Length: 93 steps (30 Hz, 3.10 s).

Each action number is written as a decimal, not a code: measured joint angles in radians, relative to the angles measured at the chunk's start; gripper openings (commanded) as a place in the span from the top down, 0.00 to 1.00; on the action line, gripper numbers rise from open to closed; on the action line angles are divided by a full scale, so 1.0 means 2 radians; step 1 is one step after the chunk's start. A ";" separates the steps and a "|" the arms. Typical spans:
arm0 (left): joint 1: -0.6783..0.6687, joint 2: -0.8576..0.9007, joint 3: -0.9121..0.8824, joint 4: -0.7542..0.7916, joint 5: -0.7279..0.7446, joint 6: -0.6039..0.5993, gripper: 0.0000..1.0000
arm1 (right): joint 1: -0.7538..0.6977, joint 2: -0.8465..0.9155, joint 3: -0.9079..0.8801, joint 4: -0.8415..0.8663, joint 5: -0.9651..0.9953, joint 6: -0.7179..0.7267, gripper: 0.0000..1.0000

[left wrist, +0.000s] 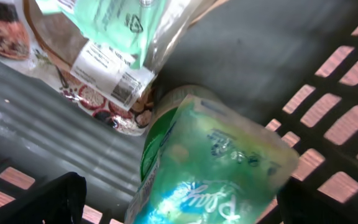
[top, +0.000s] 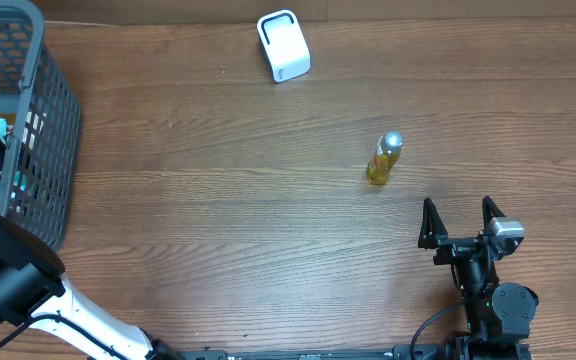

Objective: Scan the item barcode
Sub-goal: 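Return the left gripper to the basket and grasp the green-capped jar, then carry the green-capped jar out and place it beside the yellow bottle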

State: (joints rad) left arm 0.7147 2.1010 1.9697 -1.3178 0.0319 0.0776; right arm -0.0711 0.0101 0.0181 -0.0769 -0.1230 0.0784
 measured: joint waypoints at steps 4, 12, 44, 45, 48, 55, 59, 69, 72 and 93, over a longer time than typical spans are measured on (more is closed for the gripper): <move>0.000 0.000 -0.027 0.020 0.002 0.000 0.01 | 0.000 0.000 0.000 0.000 0.000 0.000 0.00; 0.001 0.001 -0.071 0.057 0.007 0.000 0.02 | 0.000 0.000 0.000 0.000 0.000 0.000 0.00; 0.000 0.017 0.004 -0.008 0.019 -0.005 0.49 | 0.000 0.000 0.000 0.000 0.000 0.000 0.00; 0.000 0.019 0.031 -0.018 0.019 -0.007 0.50 | 0.000 0.000 0.000 0.000 0.000 0.000 0.00; 0.000 0.020 0.134 -0.048 0.020 -0.017 0.51 | 0.000 0.000 0.000 0.000 0.000 0.000 0.00; 0.000 0.019 0.336 -0.092 0.068 -0.042 0.53 | 0.000 0.000 0.000 0.000 0.000 0.000 0.00; -0.007 0.019 0.414 -0.120 0.109 -0.062 0.55 | 0.000 0.000 0.000 0.000 0.000 0.000 0.00; -0.106 0.018 0.494 -0.187 0.209 -0.079 0.62 | 0.000 0.000 0.000 0.000 0.000 0.000 0.00; -0.163 0.018 0.494 -0.187 0.224 -0.085 0.61 | 0.000 0.000 0.000 0.000 0.000 0.000 0.00; -0.576 0.016 0.274 -0.152 0.036 -0.130 0.55 | 0.000 0.000 0.000 0.000 0.000 0.000 0.00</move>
State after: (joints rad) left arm -0.4381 2.1338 2.5168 -1.6218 0.1036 -0.1829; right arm -0.0711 0.0101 0.0181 -0.0765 -0.1226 0.0784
